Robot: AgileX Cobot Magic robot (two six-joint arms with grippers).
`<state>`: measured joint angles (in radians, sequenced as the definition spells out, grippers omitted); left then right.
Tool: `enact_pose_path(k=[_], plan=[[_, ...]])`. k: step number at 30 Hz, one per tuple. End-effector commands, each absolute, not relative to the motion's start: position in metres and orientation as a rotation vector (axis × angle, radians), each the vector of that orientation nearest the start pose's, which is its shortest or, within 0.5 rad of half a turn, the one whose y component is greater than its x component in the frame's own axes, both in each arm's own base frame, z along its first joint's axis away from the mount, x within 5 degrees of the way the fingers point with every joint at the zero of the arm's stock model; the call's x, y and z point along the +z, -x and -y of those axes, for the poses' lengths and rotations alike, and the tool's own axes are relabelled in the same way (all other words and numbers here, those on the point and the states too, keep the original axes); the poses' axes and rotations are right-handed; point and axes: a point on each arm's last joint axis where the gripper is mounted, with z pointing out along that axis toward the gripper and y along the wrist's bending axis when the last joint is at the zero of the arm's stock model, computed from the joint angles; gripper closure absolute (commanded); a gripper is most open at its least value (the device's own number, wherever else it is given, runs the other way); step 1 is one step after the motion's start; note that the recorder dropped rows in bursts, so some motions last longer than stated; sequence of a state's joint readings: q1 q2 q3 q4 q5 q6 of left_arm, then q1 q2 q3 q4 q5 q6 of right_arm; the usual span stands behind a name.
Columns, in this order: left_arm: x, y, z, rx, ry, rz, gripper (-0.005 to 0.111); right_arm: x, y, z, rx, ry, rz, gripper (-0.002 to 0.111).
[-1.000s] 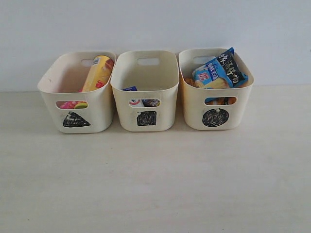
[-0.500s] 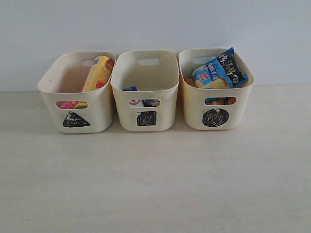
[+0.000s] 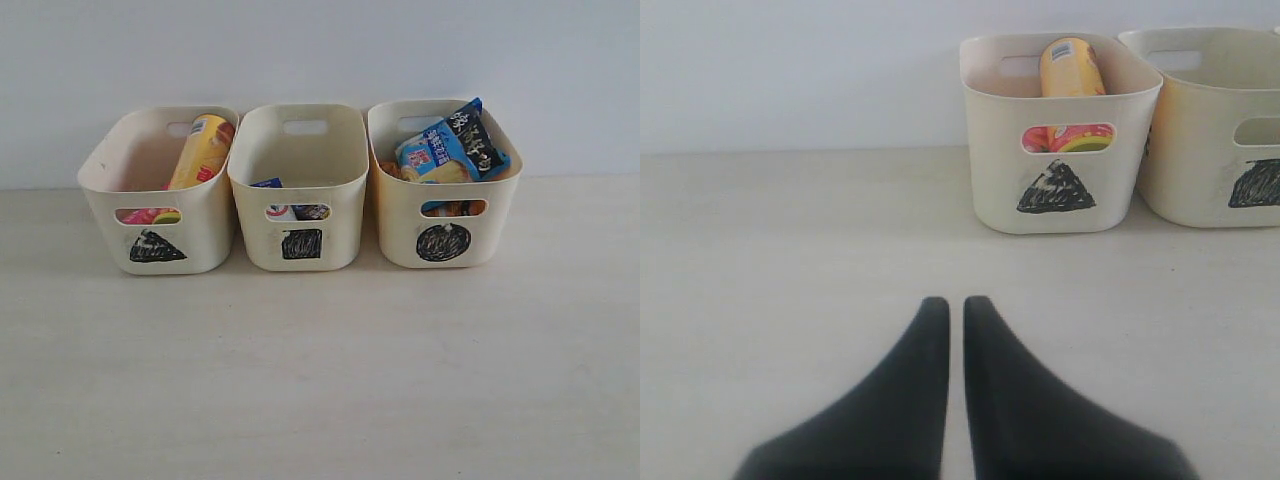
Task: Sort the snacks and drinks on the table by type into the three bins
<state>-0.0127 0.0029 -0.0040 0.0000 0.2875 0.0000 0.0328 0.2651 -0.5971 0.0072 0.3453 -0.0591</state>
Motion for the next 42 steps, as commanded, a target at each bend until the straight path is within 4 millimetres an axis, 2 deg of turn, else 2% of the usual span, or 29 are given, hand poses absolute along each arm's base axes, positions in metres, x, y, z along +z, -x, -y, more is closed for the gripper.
enact_pose_path(k=[1, 9, 18, 26, 42], plan=[[0.187, -0.055, 0.001, -0.001, -0.016, -1.768, 0.102, 0.362, -0.042, -0.001, -0.013, 0.057, -1.467, 0.108], [0.187, -0.055, 0.001, -0.001, -0.016, -1.768, 0.102, 0.347, -0.045, -0.002, -0.010, 0.061, -1.577, 0.108], [0.187, -0.055, 0.001, -0.001, -0.016, -1.768, 0.102, 0.311, -0.060, -0.001, -0.031, 0.075, -1.617, 0.108], [0.187, -0.055, 0.001, -0.001, -0.016, -1.768, 0.102, 0.282, -0.067, -0.002, 0.033, 0.008, -1.676, 0.108], [0.187, -0.055, 0.001, -0.001, -0.016, -1.768, 0.102, 0.219, -0.053, -0.001, 0.037, 0.004, -1.678, 0.108]])
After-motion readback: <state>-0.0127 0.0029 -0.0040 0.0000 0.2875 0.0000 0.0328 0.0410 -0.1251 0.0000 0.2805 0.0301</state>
